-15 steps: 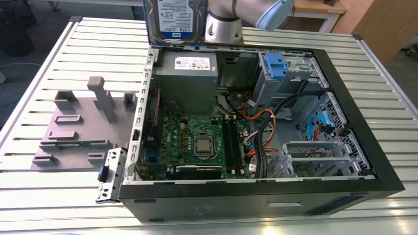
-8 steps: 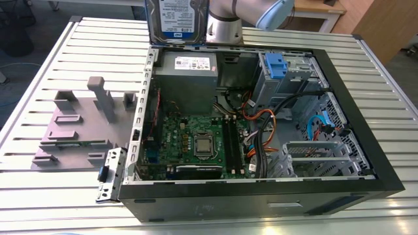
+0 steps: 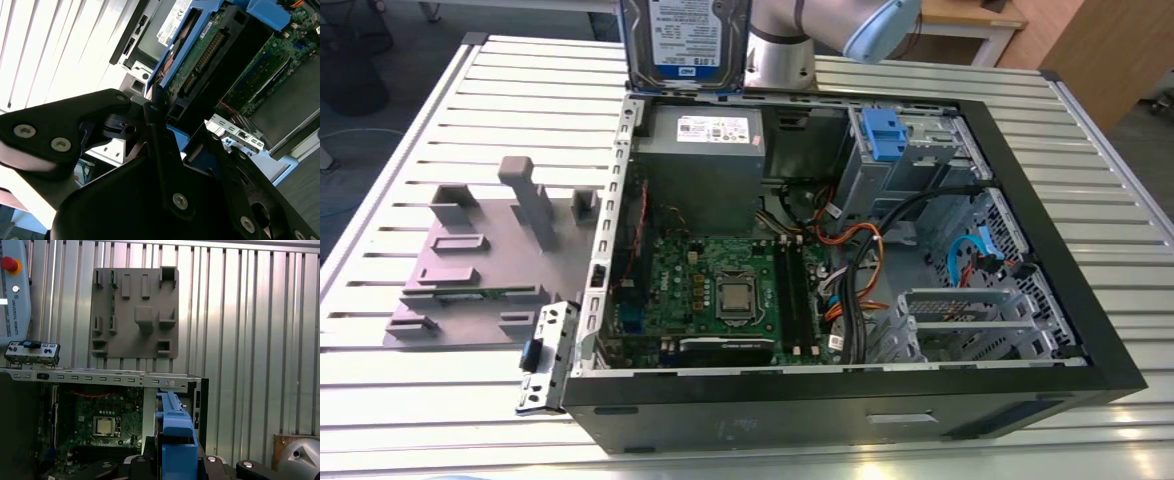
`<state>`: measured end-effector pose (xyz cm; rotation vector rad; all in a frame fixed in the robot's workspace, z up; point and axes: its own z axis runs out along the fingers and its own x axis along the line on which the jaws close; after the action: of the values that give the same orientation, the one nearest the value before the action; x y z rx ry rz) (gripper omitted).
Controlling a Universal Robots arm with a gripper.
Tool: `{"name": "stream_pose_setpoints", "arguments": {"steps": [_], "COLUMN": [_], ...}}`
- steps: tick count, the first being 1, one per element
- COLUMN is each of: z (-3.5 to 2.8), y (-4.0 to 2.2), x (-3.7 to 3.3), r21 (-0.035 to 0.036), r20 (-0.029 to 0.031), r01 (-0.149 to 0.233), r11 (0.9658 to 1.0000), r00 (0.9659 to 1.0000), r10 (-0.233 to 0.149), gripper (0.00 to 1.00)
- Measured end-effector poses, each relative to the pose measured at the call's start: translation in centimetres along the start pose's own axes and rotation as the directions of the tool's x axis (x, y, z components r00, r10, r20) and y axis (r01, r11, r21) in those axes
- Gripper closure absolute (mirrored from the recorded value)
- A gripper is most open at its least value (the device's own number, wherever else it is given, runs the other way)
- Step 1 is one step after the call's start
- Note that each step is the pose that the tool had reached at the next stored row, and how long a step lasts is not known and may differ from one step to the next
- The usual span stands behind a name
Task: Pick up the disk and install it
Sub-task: 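Pick up the disk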
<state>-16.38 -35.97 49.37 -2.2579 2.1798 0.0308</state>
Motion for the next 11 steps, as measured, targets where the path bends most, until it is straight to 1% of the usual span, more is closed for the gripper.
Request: {"name": "stream_pose_setpoints", "arguments": {"steps": [11], "z": [-0.01], "y": [-0.43], "x": [0.01], "r21": [-0.0001], "r20": [0.0000], "r01": [0.000], "r11": [1.0000], "r00": [1.0000], "r10": [0.000], "gripper": [0.64]}}
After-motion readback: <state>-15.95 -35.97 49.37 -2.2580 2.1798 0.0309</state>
